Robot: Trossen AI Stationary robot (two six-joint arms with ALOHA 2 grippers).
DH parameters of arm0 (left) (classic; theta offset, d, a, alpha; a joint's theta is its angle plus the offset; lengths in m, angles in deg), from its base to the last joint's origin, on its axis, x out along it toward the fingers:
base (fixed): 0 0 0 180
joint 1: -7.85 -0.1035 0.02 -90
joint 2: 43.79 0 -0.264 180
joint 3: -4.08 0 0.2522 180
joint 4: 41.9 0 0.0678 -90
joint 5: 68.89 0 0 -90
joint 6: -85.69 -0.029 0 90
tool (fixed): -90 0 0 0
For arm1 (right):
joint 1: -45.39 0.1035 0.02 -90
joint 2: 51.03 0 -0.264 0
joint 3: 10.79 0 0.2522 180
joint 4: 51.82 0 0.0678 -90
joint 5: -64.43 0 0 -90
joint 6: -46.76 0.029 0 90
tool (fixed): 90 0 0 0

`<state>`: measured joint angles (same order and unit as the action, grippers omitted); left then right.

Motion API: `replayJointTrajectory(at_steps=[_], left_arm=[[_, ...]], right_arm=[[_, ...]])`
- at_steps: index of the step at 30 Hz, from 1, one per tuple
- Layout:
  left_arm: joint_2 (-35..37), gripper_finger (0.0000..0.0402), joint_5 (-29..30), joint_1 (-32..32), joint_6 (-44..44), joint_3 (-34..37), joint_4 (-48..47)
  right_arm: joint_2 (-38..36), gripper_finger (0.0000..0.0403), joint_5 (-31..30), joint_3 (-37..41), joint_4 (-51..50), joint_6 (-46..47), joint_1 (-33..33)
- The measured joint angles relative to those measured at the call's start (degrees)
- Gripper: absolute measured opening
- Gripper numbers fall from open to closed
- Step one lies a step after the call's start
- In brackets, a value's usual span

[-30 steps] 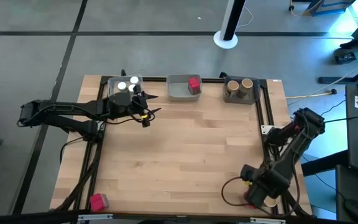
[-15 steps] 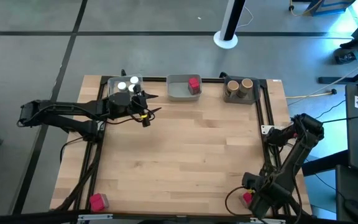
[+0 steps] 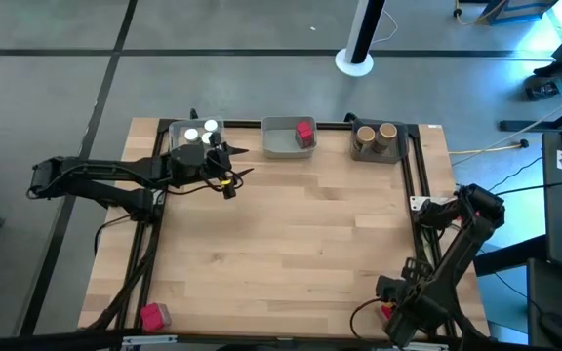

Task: Sort spices by type
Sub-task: Put the white seasoning bottle into the transparent bin

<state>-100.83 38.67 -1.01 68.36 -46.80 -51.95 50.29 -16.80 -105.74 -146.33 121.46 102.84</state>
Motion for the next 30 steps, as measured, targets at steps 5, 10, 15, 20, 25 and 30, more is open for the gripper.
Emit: replayJointTrajectory(at_steps=[5, 10, 15, 20, 25, 30], left_arm=[[0.0, 0.0244, 0.0, -0.02, -0.01, 0.0, 0.0], [0.0, 0.0244, 0.0, 0.0, -0.05, 0.0, 0.02], [-0.02, 0.0244, 0.0, -0.02, -0.56, 0.0, 0.16], [-0.02, 0.0244, 0.0, -0.02, -0.53, 0.0, 0.3], [-0.02, 0.0244, 0.0, -0.02, -0.5, 0.0, 0.3], [-0.02, 0.0244, 0.0, -0.01, -0.48, 0.0, 0.32]], right_arm=[[0.09, 0.0308, 3.91, 3.55, 1.65, -0.23, -0.02], [0.09, 0.0308, 6.29, 6.25, 4.07, -0.24, -0.02], [0.09, 0.0308, 5.78, 6.87, 4.29, -0.26, -0.04], [0.09, 0.0307, 3.62, 6.87, 4.51, -0.3, -0.04], [0.09, 0.0277, 2.37, 6.87, 4.73, -0.31, -0.11], [0.04, 0.0216, 2.62, 6.8, 4.66, -0.3, -0.11]])
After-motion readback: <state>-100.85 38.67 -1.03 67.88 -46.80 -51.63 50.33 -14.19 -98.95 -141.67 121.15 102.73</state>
